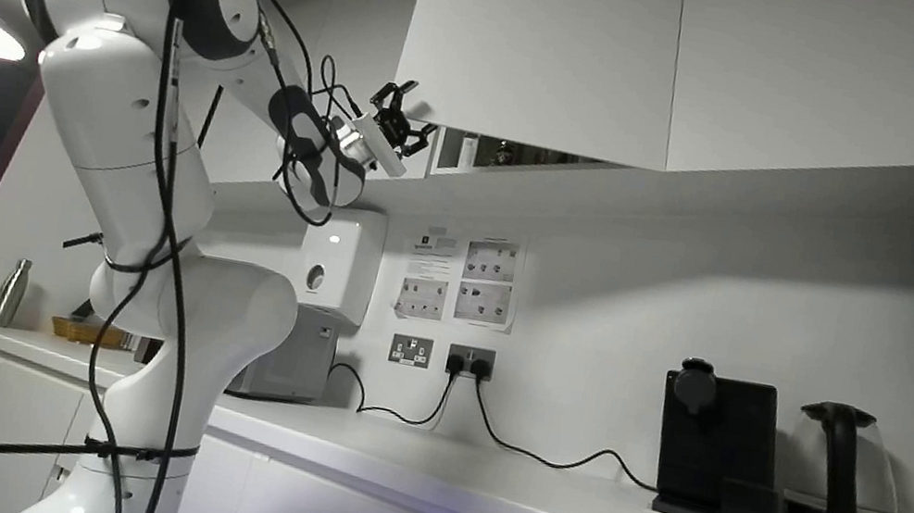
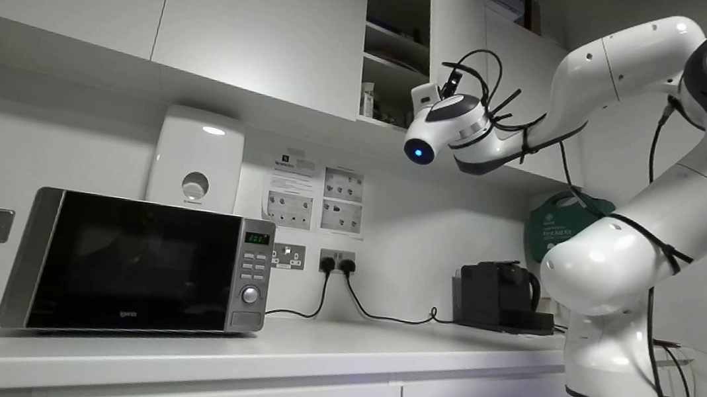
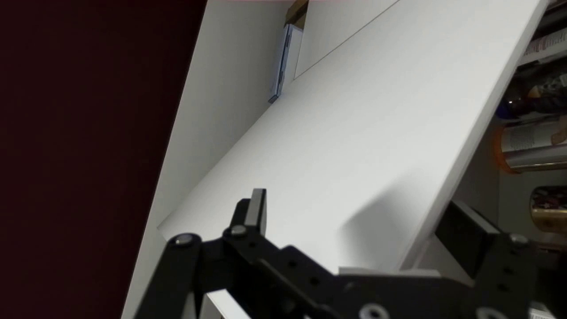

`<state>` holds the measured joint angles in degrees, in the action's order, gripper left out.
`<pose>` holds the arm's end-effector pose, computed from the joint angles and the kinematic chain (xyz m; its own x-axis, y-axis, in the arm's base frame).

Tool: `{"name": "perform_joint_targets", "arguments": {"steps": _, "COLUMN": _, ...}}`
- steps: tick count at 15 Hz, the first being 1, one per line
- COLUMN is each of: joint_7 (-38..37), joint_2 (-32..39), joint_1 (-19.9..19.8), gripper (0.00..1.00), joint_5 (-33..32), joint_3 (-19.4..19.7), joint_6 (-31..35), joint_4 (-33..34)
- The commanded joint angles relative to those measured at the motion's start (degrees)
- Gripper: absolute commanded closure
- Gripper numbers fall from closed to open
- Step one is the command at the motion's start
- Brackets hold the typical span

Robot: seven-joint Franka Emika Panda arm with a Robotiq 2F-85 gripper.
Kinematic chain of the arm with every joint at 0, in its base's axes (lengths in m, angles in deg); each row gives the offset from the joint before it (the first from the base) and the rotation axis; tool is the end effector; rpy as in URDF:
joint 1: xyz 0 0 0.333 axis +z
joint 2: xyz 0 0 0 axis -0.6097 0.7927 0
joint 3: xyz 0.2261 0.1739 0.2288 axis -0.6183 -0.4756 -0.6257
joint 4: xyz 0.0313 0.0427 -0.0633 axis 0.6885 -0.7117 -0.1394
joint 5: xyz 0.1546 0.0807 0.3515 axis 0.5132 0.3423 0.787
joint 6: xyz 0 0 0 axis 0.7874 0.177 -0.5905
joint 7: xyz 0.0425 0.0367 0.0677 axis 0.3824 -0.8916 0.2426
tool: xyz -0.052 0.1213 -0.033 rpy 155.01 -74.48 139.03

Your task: Open the cupboard fully

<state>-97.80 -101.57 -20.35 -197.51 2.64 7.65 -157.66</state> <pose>0.2597 0.0590 0.7819 0.3343 0.8474 0.4126 -0.8858 0.1329 0.4447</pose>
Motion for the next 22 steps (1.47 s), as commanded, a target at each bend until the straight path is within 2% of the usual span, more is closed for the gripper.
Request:
{"name": "perform_joint_targets", "arguments": {"steps": 1, "joint_7": 5.7, "joint_2": -5.5, "joint_1": -1.5, "gripper": 0.0, "joint_5": 1.6, "joint_3": 1.3, "joint_6": -0.7, "joint_4": -1.0}}
{"name": "perform_joint_targets", "arguments": {"steps": 13, "joint_7": 7.1, "joint_2": -14.1, "joint_1": -1.5, "gripper": 0.0, "joint_5": 3.7, "joint_3": 3.2, "joint_6": 6.7, "joint_4": -4.1}}
{"name": "perform_joint_targets", "arguments": {"steps": 18, "joint_7": 13.8, "joint_2": -16.8, "joint_1": -1.6, "gripper": 0.0, "joint_5": 8.9, "joint_3": 3.4, "joint_6": 5.4, "joint_4": -4.8}}
{"name": "perform_joint_targets", "arguments": {"steps": 22, "joint_7": 18.5, "joint_2": -18.2, "joint_1": -2.6, "gripper": 0.0, "joint_5": 13.1, "joint_3": 2.9, "joint_6": 1.6, "joint_4": -4.9}}
